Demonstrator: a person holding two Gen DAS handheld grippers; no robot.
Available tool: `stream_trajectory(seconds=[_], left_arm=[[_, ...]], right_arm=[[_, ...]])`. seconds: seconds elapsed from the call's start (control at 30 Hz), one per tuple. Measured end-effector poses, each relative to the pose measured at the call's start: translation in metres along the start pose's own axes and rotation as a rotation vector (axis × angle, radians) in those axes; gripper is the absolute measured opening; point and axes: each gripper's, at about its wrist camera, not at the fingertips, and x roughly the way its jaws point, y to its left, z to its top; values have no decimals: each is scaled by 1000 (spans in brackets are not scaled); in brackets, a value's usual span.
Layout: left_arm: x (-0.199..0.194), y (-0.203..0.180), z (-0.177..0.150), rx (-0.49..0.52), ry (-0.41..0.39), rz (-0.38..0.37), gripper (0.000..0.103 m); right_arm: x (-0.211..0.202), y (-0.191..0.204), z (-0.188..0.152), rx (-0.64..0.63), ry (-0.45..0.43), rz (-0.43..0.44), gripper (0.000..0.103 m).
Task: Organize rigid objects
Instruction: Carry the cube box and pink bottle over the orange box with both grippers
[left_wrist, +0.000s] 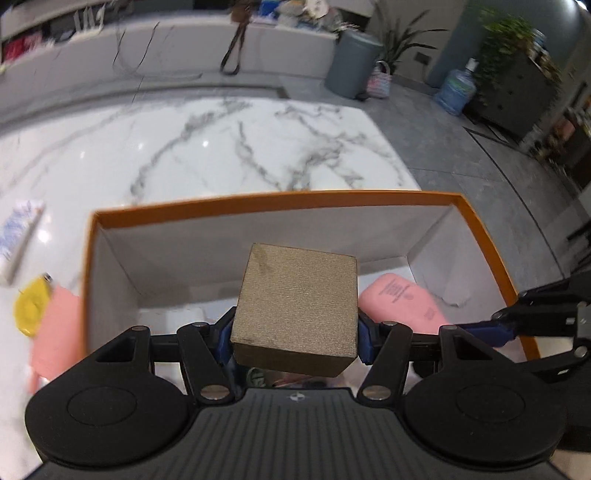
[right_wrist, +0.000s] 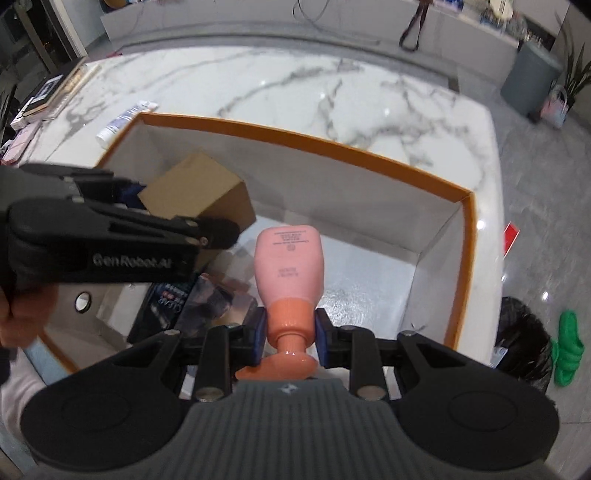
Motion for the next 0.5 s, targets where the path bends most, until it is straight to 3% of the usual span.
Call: stream_trajectory(seconds=[0.3,0.4,0.5], left_arm=[[28,-1,2,-37,22,19,69],[34,2,4,-86,61,-11,70],[42,3,8,-112,101,23,70]], right_arm=[[33,-22,16,63,72,29,26],[38,-24,17,72,71,25,26],[39,-27,21,92,66,26,26]])
